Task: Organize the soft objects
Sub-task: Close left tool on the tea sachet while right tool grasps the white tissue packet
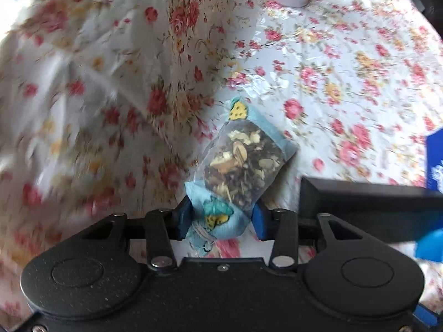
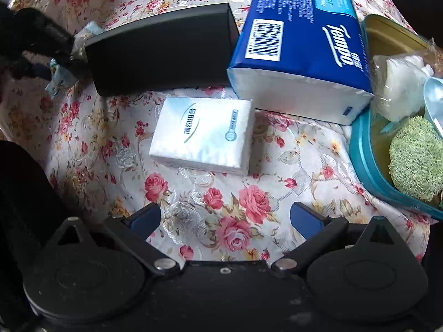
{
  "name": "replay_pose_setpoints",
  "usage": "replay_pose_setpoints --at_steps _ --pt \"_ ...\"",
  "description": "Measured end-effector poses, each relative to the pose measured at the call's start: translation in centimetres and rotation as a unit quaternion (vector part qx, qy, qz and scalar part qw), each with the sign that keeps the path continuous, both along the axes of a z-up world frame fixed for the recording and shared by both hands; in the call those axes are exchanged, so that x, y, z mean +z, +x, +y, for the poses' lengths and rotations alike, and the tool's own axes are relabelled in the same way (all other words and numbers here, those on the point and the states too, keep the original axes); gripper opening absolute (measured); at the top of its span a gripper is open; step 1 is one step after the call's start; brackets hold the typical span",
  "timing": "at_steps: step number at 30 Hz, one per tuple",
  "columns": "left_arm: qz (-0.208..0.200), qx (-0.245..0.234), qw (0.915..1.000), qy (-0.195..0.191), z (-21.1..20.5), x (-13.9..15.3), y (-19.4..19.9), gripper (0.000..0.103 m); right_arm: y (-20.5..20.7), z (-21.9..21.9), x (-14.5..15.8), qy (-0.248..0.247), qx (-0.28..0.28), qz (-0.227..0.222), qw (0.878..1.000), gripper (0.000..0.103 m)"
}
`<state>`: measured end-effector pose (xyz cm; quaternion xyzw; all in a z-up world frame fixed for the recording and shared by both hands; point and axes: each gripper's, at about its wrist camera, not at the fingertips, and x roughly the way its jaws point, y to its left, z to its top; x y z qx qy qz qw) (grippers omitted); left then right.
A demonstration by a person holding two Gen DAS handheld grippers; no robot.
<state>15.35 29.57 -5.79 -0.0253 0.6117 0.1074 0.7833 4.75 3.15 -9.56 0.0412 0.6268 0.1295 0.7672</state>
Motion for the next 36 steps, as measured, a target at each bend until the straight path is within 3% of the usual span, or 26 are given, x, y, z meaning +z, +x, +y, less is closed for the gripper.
replay_pose_setpoints --at_steps 6,16,18,22,27,36 --pt "-0.026 -0.019 0.9992 -0.022 -2.1 2.3 -4.0 0.041 -0.7 -1.6 0.2 0.013 -0.021 0.006 1.000 0.100" --pt "-0.050 -0.095 0.9931 -0.048 -7.1 3.3 -8.6 0.041 -2.1 -3.8 0.6 0.021 -0.047 0.009 0.999 0.098" --pt "-0.069 -0.092 0.9927 -0.035 -7.1 4.1 -8.6 0.047 -2.2 -3.6 0.8 0.021 -0.047 0.006 0.999 0.098" --pt "-0.102 -0.049 0.9935 0.014 -5.9 5.3 -7.1 0.076 -2.3 -3.3 1.5 0.023 -0.042 -0.006 0.999 0.098" --pt "-0.068 -0.035 0.9966 0.029 -5.0 3.2 -4.1 0.078 -2.0 -2.7 2.0 0.027 -0.037 -0.012 0.999 0.098" --pt "0.006 -0.022 0.9986 0.049 -5.7 -1.5 -2.4 0.077 -1.0 -2.4 3.1 0.027 -0.038 -0.032 0.998 0.098"
